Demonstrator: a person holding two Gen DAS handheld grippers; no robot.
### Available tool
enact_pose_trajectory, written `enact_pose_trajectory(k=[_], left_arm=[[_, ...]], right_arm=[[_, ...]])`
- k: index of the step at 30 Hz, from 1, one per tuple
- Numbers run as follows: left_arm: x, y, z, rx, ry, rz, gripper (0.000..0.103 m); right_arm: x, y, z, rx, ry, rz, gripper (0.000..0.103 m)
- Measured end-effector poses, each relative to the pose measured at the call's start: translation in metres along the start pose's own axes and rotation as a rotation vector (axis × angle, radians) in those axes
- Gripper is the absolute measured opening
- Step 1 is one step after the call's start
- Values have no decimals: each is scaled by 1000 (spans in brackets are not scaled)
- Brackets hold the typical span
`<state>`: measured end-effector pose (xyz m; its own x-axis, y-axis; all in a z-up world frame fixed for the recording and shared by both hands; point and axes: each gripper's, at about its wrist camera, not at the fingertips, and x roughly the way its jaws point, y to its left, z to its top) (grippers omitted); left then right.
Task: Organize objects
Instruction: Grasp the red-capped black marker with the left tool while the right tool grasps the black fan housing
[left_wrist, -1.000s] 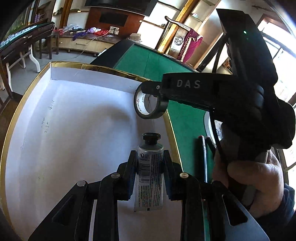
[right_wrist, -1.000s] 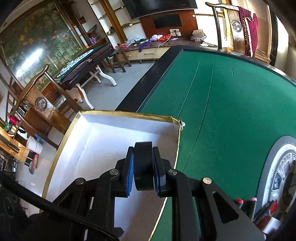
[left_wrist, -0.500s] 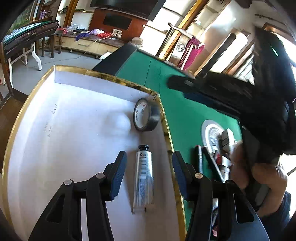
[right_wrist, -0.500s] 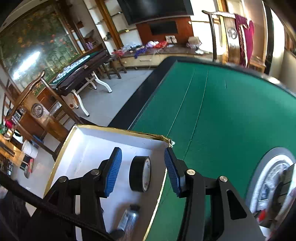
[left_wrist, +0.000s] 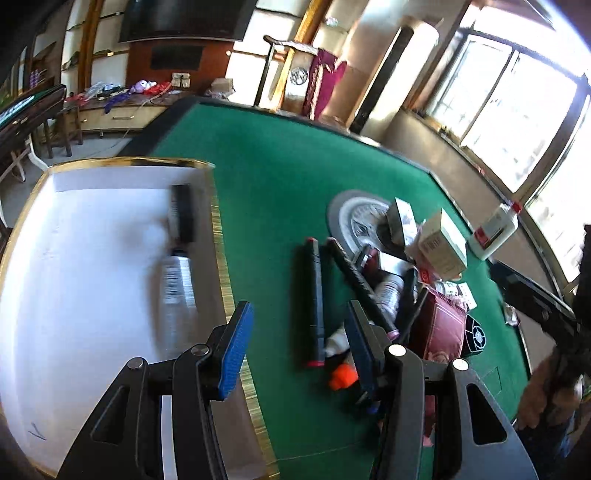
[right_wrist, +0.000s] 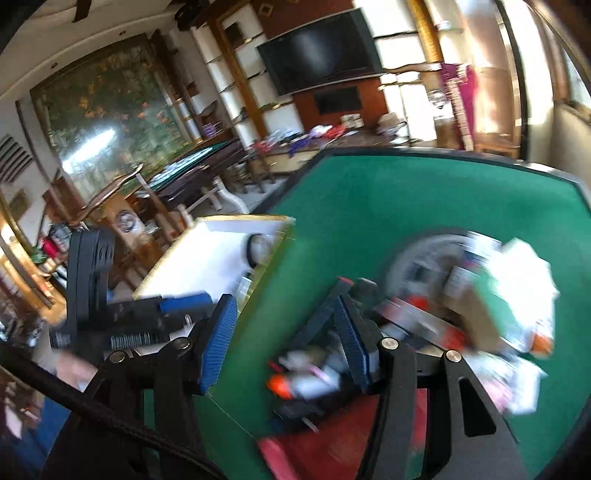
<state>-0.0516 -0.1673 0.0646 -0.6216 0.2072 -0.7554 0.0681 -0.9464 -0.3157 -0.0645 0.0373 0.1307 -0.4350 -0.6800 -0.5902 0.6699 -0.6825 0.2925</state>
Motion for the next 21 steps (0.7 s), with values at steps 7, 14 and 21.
enact_pose_trajectory(k=[7, 14, 21], left_arm=[[58, -35, 10, 15, 136, 153, 45], [97, -34, 13, 26, 210, 250, 40], [86, -39, -9, 94, 145, 330, 12]], right_arm=[[-45, -67, -35, 55, -67, -165, 54], [-58, -105, -46, 150, -87, -149, 54], [-61, -125, -64, 178, -8, -180, 61]])
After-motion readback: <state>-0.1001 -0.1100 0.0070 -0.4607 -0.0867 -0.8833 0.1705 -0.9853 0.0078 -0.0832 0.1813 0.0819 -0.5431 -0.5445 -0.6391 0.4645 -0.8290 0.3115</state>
